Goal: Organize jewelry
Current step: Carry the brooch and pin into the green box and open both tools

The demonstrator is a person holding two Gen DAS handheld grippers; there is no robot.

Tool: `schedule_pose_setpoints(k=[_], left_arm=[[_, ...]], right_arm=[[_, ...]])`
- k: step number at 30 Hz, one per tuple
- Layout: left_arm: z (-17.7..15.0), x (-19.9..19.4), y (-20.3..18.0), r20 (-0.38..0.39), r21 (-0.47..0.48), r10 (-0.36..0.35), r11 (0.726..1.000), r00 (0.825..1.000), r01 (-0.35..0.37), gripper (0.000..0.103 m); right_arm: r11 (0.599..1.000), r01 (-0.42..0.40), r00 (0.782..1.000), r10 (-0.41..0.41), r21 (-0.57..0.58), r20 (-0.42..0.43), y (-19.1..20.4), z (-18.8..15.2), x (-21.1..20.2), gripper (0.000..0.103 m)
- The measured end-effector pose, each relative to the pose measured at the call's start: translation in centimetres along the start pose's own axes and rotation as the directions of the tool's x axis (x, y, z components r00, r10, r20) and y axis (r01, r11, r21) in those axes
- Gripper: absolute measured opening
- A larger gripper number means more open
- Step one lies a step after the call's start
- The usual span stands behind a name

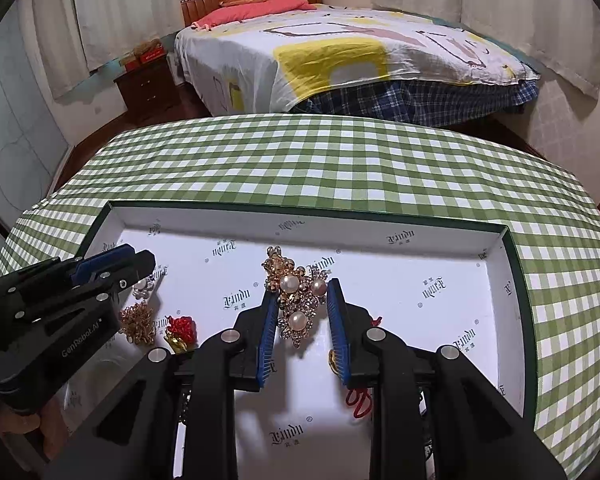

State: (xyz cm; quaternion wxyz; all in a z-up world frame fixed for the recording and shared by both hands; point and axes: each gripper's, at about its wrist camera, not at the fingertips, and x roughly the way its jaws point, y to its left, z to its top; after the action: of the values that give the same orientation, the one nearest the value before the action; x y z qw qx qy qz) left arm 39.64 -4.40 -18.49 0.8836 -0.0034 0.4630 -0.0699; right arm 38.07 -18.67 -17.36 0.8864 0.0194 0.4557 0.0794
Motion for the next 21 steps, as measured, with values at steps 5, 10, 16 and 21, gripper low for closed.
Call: schedule_pose_setpoints(k=[5,10,16,21], left_arm=[[0.0,-0.3,0.0,0.008,0.001,0.005,1.000,1.000,-0.005,0.030],[0.0,-0.4,0.0,0.011,0.000,0.004,1.000,1.000,-0.004,0.042],[-0.1,-0.7,0.0,0.026,-0.001,-0.002,1.000,1.000,0.002,0.052],[-0.5,-1.9,-0.2,0.080,0.005,0.011,1.000,0.997,-0.011,0.064]], right_arm=[[1.000,0.002,1.000,-0.002,0.008,0.005,-0.1,0.0,-0.1,0.034],[1.000,0.005,1.000,-0.005,0.004,0.022,-0.1,-0.1,-0.4,0.037],[1.000,0.007,0.998,-0.008,0.016,0.069,-0.3,-0.3,-1.2,0.037],[1.000,0.017,0.993,-0.020,0.020,0.119,-0.4,-1.1,-2.4,0.046]])
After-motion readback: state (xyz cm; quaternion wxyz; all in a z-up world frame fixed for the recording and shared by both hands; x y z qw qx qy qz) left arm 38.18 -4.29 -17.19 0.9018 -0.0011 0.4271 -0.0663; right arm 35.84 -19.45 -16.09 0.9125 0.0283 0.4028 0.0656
